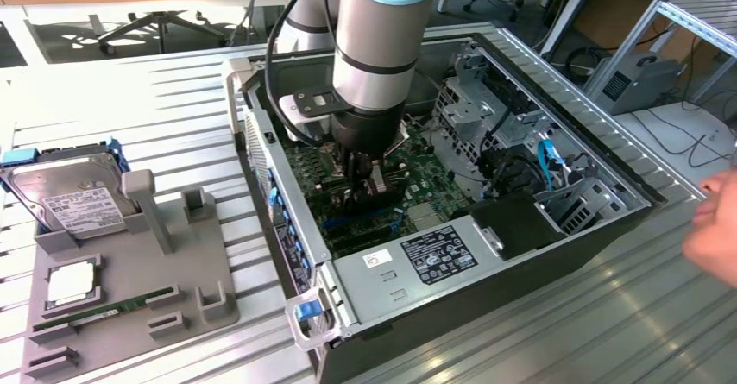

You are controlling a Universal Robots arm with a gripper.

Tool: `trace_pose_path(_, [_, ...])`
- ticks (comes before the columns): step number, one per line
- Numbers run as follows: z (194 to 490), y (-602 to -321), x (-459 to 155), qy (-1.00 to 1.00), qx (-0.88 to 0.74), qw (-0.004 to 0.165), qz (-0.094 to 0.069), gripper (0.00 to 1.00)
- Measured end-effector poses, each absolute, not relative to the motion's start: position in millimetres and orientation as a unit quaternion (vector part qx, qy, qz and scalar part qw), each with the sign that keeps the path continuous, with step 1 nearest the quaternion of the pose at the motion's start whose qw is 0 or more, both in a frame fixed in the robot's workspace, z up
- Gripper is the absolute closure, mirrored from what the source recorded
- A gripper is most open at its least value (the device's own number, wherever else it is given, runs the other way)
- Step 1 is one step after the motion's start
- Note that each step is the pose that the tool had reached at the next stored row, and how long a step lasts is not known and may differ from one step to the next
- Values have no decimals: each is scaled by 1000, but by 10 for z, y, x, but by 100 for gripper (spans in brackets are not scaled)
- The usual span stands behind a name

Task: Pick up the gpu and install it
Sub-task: 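Insert the gpu into the slot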

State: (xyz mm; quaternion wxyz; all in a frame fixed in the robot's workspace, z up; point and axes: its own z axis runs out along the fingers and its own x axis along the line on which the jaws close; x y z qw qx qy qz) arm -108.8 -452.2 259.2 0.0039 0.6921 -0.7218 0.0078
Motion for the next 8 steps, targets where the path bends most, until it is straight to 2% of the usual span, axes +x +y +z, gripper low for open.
trace_pose_path(8, [2619,-4521,-1089,-722,692,4,8,73])
